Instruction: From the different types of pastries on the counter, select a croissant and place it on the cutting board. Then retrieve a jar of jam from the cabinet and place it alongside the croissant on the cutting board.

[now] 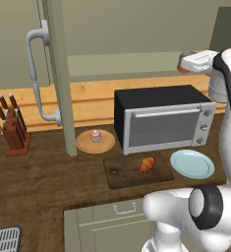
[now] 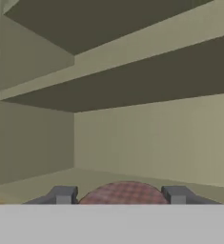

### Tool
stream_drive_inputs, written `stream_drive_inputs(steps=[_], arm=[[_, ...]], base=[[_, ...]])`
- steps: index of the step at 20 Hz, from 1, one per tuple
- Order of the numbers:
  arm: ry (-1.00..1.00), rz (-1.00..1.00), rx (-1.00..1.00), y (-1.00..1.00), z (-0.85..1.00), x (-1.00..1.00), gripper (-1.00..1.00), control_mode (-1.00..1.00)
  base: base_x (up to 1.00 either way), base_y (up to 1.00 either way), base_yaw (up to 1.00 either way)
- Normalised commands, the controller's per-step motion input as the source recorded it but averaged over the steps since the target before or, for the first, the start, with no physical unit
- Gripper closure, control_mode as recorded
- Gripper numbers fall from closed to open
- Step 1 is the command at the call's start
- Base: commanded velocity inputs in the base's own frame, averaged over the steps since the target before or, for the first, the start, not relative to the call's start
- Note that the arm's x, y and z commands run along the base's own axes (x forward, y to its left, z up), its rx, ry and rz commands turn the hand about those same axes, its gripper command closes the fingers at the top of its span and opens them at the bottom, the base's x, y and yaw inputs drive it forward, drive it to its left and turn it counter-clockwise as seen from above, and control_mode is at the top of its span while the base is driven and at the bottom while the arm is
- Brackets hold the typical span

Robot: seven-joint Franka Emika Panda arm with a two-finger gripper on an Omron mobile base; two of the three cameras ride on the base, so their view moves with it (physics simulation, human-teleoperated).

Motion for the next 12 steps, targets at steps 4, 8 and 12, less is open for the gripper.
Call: stream_drive_inputs(steps=[4, 8, 12], arm=[[-0.14, 0.26, -0.02, 0.69, -0.03, -1.0, 1.0, -1.0], [0.0, 0.28, -0.06, 0.32, -0.06, -1.0, 1.0, -1.0], [0.0, 0.29, -0.06, 0.09, -0.27, -0.91, 1.0, -1.0]], base=[[0.0, 0.0, 0.0], [0.0, 0.0, 0.0], [0.0, 0.0, 0.0]])
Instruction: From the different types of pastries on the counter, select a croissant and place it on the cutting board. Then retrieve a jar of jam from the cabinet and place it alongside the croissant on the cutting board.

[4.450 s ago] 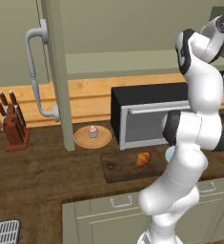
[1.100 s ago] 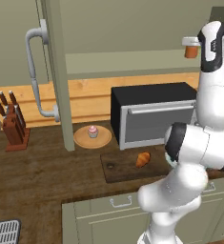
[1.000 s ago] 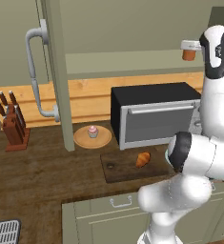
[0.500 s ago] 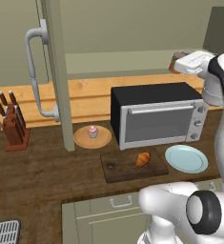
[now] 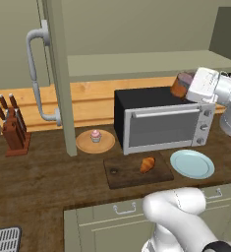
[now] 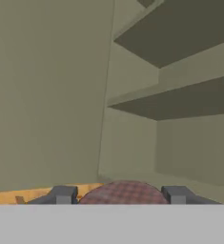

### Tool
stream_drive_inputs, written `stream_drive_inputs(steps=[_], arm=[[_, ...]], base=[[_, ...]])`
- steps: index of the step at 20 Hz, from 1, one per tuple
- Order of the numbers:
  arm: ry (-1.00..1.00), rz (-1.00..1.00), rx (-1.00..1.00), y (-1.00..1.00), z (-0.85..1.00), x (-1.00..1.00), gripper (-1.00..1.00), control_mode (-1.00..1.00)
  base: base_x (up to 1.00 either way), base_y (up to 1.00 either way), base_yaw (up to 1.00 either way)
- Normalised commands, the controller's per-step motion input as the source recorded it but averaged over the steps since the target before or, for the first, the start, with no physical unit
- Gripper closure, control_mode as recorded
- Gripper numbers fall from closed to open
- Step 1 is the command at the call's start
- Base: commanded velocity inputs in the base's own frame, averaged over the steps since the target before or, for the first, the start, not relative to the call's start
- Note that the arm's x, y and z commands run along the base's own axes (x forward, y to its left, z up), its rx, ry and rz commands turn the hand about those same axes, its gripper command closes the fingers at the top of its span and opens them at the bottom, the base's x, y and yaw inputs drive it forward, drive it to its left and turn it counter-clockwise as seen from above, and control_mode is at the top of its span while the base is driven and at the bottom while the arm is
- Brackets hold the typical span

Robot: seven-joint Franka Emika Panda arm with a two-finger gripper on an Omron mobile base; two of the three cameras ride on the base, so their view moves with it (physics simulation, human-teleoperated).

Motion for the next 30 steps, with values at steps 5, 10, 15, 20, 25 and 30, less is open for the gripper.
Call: stream_drive_inputs(steps=[5, 10, 15, 20, 25, 30], arm=[[0.0, 0.23, -0.06, 0.0, -0.67, -0.53, 1.0, -1.0], [0.01, 0.22, -0.03, 0.07, -0.86, -0.2, 1.0, -1.0], [0.0, 0.24, 0.0, 0.3, -1.0, 0.0, 1.0, -1.0], [0.02, 0.21, 0.0, 0.2, -0.93, 0.0, 1.0, -1.0], [0.16, 0.05, -0.12, 0.14, -0.66, 0.0, 1.0, -1.0], [0.13, 0.0, -0.19, 0.19, -0.59, 0.0, 1.0, -1.0]], base=[[0.0, 0.0, 0.0], [0.0, 0.0, 0.0], [0.0, 0.0, 0.0], [0.0, 0.0, 0.0], [0.0, 0.0, 0.0], [0.0, 0.0, 0.0]])
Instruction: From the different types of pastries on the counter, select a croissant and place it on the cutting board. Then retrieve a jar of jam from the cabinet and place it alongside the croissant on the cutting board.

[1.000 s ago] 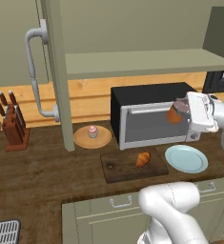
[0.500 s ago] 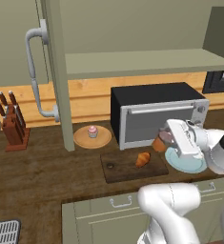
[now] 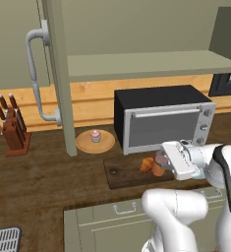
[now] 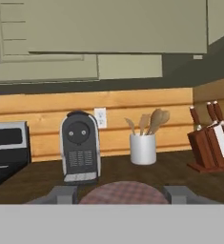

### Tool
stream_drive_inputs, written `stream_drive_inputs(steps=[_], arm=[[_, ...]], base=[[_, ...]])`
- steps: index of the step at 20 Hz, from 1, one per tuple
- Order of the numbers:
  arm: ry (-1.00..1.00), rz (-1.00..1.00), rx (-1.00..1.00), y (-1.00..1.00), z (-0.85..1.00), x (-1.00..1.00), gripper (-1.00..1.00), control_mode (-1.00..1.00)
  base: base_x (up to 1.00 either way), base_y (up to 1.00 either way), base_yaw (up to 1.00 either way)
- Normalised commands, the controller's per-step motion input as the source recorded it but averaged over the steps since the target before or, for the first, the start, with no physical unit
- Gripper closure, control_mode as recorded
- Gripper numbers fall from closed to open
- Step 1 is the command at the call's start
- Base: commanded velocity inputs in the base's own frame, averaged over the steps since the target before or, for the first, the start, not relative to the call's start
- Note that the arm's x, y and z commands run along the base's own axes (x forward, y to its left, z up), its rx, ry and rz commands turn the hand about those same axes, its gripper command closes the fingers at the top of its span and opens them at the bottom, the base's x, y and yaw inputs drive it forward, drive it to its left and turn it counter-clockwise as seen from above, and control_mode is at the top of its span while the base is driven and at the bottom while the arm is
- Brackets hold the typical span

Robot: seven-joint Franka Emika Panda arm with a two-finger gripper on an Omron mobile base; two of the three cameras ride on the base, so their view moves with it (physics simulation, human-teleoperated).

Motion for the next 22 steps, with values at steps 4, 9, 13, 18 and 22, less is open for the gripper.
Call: stream_drive_inputs(steps=[4, 9, 13, 18, 22], arm=[[0.0, 0.02, 0.0, 0.12, 0.0, 0.05, 1.0, -1.0], [0.0, 0.09, 0.02, 0.19, 0.0, 0.51, 1.0, -1.0], [0.03, 0.03, -0.08, 0.09, -0.2, 0.84, 1.0, -1.0], [0.13, 0.0, -0.13, 0.03, -0.3, 0.62, 1.0, -1.0], [0.03, 0.0, 0.0, 0.02, 0.0, 0.11, 1.0, -1.0]], base=[[0.0, 0.0, 0.0], [0.0, 0.0, 0.0], [0.0, 0.0, 0.0], [0.0, 0.0, 0.0], [0.0, 0.0, 0.0]])
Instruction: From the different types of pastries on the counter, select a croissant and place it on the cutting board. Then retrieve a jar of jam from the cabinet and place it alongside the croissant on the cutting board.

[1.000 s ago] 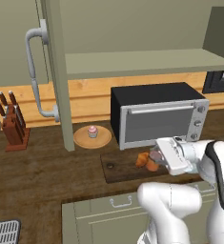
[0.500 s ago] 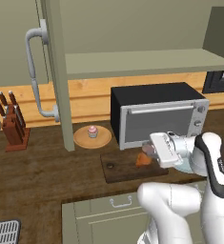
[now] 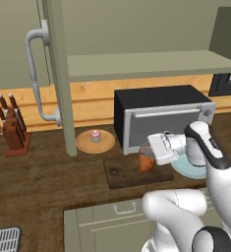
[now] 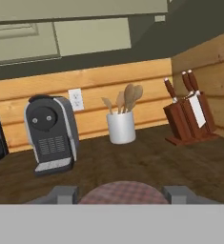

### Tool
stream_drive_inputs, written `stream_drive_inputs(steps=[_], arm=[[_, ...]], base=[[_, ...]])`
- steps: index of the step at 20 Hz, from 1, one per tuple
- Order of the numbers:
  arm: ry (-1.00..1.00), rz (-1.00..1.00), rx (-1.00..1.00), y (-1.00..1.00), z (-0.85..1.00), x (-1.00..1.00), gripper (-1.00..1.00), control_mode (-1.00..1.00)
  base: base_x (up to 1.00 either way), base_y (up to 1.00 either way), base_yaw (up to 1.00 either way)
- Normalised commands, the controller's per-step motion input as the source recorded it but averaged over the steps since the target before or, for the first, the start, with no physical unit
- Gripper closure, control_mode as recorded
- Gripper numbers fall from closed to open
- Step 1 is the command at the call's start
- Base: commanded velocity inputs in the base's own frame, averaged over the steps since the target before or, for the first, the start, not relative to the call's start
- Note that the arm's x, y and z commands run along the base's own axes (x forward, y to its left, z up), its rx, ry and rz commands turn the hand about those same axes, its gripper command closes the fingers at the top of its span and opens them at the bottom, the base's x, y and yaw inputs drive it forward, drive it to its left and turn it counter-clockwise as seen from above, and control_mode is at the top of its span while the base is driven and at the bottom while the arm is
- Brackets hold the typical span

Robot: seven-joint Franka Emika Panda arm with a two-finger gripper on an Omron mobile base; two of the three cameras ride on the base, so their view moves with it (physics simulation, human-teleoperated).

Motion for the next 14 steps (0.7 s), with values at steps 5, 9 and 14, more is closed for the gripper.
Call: stream_drive_inputs(steps=[5, 9, 14], arm=[[0.01, 0.04, 0.0, 0.34, -0.4, 0.02, 1.0, -1.0], [0.0, 0.05, 0.0, 0.32, -0.25, 0.01, 1.0, -1.0], [-0.05, 0.0, 0.0, 0.0, 0.0, 0.1, 1.0, -1.0]], base=[[0.0, 0.0, 0.0], [0.0, 0.0, 0.0], [0.0, 0.0, 0.0]])
